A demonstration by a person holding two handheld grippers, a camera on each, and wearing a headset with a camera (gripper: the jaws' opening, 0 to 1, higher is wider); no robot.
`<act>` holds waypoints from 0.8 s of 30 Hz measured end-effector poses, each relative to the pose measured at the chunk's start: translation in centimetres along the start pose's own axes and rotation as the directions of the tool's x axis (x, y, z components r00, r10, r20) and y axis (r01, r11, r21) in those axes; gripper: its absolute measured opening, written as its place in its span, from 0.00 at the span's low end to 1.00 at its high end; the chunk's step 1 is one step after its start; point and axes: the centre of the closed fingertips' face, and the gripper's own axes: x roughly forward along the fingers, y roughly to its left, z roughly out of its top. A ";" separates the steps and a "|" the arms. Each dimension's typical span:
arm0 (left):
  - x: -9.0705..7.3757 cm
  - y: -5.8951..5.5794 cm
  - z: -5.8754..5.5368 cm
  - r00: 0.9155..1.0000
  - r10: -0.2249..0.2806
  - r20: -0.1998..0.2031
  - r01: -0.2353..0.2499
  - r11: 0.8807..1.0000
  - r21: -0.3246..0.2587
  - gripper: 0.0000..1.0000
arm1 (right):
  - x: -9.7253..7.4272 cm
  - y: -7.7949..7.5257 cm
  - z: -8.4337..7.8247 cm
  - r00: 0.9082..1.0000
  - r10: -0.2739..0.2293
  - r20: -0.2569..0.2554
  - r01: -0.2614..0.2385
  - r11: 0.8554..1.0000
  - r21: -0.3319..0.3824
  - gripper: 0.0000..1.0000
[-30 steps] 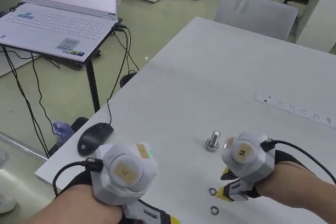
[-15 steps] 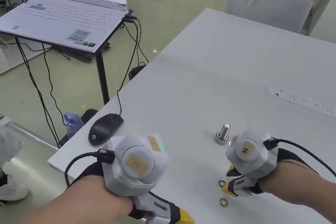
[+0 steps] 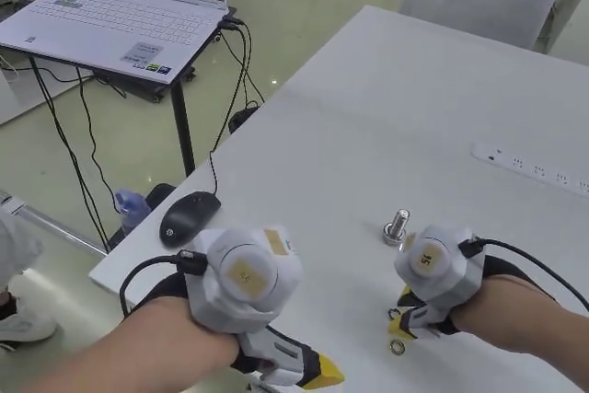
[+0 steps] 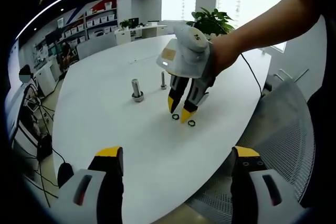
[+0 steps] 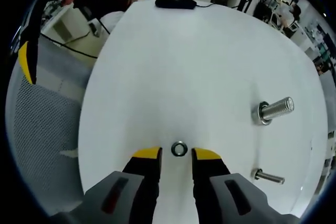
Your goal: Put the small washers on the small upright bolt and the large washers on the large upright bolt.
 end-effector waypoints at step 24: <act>0.0 0.0 -0.2 1.000 -0.008 -0.003 0.008 1.000 -0.002 0.81 | 0.1 0.0 0.0 0.998 -0.001 -0.062 0.002 1.000 0.013 0.14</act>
